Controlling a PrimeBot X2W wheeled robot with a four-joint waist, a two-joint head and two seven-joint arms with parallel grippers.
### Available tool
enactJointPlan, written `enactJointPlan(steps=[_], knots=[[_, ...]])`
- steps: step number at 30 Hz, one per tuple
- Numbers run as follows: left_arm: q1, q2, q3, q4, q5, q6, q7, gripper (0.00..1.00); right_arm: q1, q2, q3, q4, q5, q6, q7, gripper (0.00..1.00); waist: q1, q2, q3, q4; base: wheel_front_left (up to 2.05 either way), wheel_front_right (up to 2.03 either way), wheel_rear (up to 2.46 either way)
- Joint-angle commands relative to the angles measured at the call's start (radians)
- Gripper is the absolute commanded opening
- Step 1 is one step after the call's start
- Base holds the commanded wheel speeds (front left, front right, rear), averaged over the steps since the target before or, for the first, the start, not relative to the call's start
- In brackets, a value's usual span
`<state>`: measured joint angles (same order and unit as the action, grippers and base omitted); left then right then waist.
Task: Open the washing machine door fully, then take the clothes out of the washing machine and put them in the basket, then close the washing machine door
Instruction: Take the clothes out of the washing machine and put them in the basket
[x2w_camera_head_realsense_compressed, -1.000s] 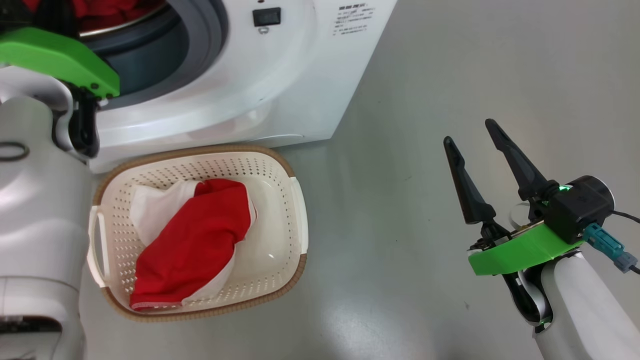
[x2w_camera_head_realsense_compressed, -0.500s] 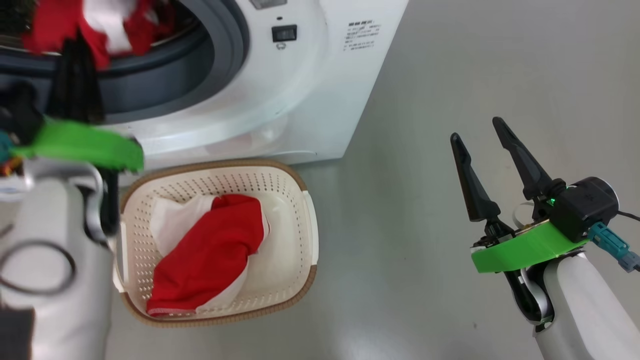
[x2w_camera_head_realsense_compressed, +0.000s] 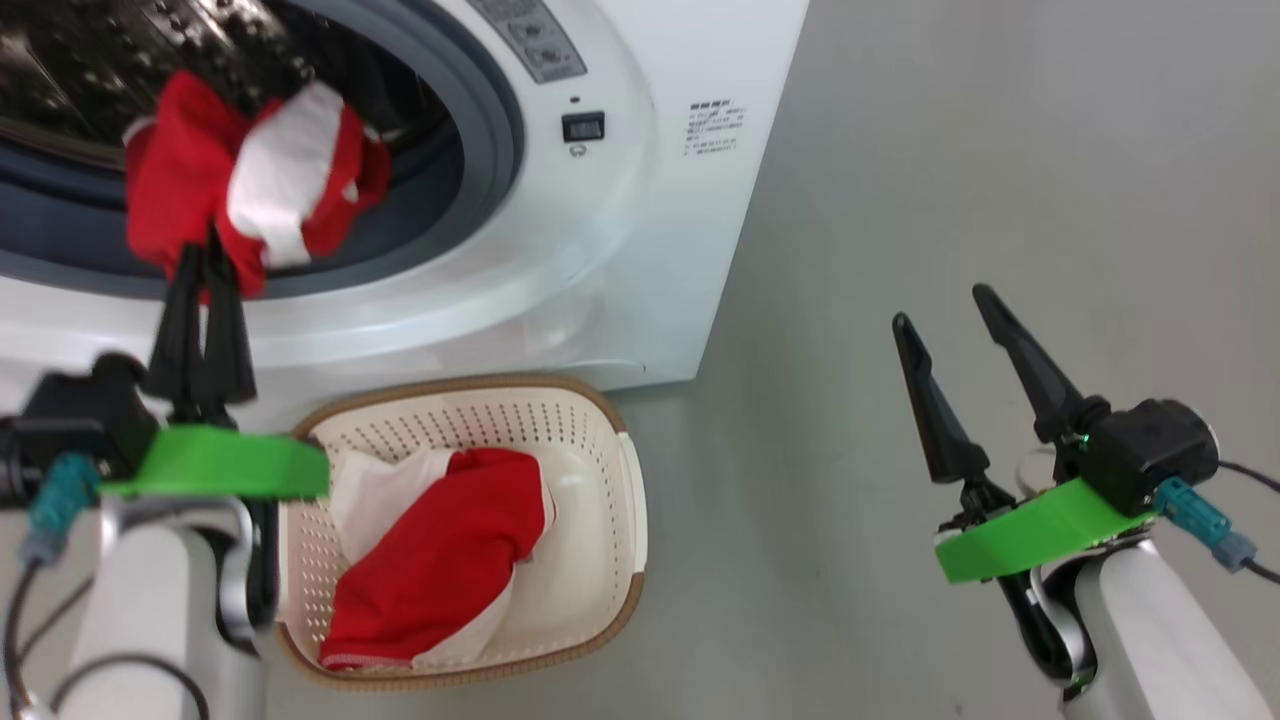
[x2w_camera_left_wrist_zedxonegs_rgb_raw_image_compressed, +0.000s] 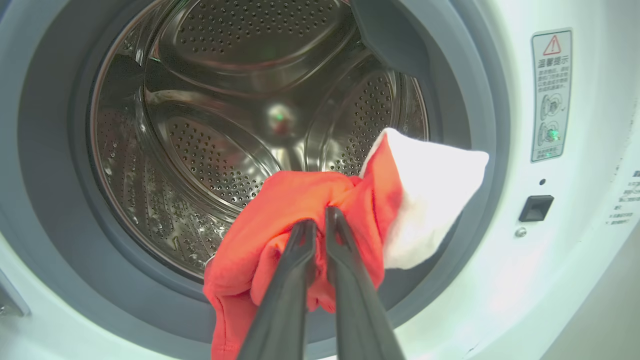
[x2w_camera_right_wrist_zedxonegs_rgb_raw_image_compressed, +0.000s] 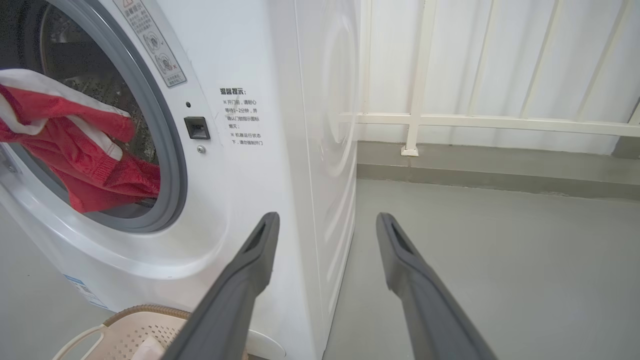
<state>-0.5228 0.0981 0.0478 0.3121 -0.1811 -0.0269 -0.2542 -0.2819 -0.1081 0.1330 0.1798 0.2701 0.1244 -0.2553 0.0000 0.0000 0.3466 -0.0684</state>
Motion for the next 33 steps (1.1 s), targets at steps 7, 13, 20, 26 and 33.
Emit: enactJointPlan(steps=[7,13,20,26,33], knots=[[0.129,-0.004,0.044,-0.124,0.022,0.002,-0.008,0.00,0.047,0.013,0.012,-0.007,-0.011,0.006,-0.006,1.00,0.0000,0.0000,-0.076,-0.005,0.00,0.00,0.00],[0.216,-0.022,0.038,-0.210,0.022,0.005,-0.008,0.00,0.074,0.024,0.009,0.001,-0.010,0.006,-0.006,1.00,0.0000,0.0000,-0.121,-0.005,0.00,0.00,0.00],[0.311,-0.035,0.015,-0.299,0.010,0.018,-0.008,0.00,0.102,0.034,0.005,0.013,-0.007,0.006,-0.006,1.00,0.0000,0.0000,-0.166,0.000,0.00,0.00,0.00],[0.366,-0.040,-0.023,-0.321,-0.007,0.025,-0.003,0.00,0.110,0.038,0.005,0.013,-0.009,0.006,-0.006,1.00,0.0000,0.0000,-0.173,0.004,0.00,0.00,0.00],[0.372,-0.044,-0.058,-0.261,-0.044,0.035,0.008,0.00,0.104,0.037,0.011,0.011,-0.011,0.006,-0.006,1.00,0.0000,0.0000,-0.142,0.004,0.00,0.00,0.00]])
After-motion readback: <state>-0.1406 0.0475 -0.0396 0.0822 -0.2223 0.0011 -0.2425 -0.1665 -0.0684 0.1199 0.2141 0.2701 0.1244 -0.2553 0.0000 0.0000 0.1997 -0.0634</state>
